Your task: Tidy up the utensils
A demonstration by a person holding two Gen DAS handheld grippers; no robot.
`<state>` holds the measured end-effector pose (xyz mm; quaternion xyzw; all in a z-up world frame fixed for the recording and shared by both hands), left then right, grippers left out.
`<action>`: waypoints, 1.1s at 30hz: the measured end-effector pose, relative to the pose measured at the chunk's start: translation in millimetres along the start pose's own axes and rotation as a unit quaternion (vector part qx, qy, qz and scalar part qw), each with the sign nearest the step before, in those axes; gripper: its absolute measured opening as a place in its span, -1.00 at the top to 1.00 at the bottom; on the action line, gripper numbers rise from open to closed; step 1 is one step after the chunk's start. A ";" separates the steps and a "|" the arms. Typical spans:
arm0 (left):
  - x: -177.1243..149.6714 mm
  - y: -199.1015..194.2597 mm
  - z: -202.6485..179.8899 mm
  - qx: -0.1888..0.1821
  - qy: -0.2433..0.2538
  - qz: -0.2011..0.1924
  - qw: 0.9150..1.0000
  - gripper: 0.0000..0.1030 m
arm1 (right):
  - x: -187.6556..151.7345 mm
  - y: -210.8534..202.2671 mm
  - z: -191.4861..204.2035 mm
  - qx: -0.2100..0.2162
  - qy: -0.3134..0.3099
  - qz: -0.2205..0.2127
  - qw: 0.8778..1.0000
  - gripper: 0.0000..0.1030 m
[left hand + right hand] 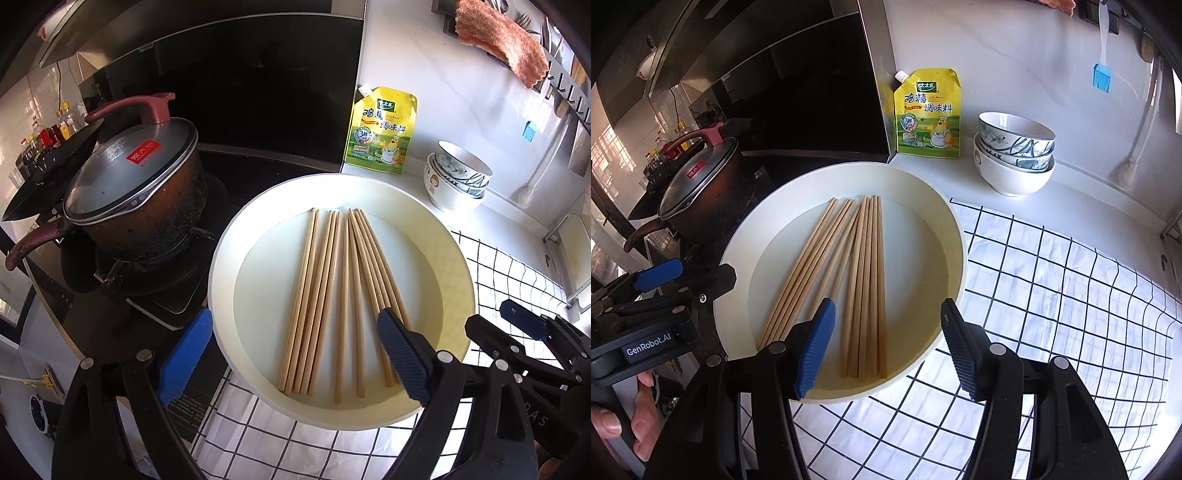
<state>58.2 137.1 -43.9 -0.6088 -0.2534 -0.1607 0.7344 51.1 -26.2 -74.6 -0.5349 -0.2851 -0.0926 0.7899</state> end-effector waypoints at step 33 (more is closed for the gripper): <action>-1.7 -1.4 1.4 0.011 -0.012 0.009 1.000 -0.83 | -2.4 -0.3 -0.5 0.000 0.000 0.003 1.000 -0.11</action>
Point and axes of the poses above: each gripper's, at about its wrist camera, not at the fingertips, and y roughly the way its jaws point, z to its left, x to its top, the point moved 4 cm from there along y, roughly the way its jaws point, and after that the axes turned 10 degrees about x, right-handed, at the moved point
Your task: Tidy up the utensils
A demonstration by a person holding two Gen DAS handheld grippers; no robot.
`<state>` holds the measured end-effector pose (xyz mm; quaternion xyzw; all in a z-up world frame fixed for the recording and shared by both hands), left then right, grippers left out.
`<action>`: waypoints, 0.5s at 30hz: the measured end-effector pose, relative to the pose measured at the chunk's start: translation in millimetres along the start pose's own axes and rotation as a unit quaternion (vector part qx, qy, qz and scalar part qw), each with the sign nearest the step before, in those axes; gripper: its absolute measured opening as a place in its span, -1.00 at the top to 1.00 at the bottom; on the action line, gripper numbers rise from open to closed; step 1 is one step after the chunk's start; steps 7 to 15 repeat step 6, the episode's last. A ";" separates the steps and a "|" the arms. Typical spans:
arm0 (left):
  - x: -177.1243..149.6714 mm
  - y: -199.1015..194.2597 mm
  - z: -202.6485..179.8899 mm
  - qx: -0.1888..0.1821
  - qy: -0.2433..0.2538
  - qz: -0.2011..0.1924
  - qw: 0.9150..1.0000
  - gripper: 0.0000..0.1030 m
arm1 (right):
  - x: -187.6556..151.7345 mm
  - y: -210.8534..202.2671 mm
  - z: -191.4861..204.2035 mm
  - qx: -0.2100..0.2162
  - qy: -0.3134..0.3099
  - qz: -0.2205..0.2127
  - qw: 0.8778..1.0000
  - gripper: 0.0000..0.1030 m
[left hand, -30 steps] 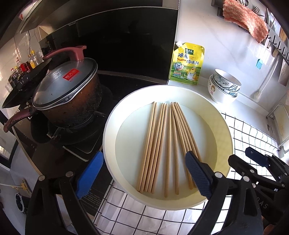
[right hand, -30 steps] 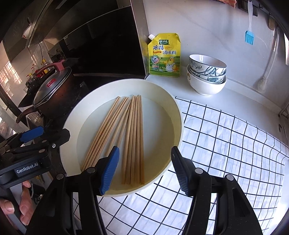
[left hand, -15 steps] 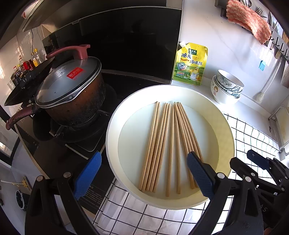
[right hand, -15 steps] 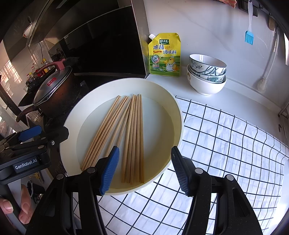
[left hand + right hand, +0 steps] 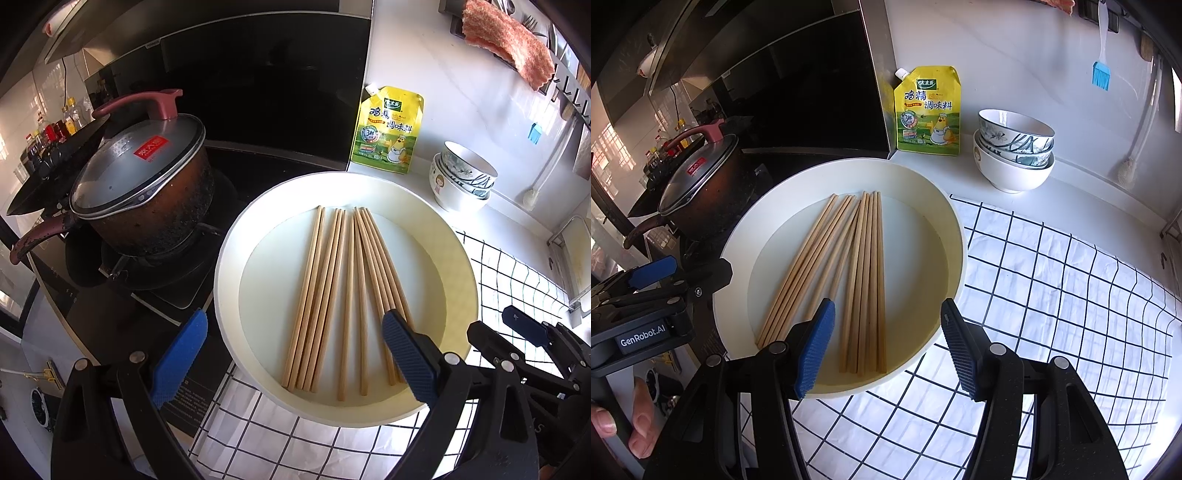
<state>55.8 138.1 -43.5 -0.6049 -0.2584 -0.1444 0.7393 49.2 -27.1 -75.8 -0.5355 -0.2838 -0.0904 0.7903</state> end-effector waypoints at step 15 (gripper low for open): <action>-0.2 0.3 -0.2 0.002 0.002 0.001 1.000 -0.83 | -1.2 -0.5 -0.7 0.000 0.001 -0.001 1.000 -0.11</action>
Point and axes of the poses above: each gripper's, at about its wrist camera, not at the fingertips, and y roughly the way its jaws point, z to its left, x to its top, the point moved 4 cm from there along y, roughly the way its jaws point, and after that the axes turned 10 degrees about x, right-handed, at the moved point
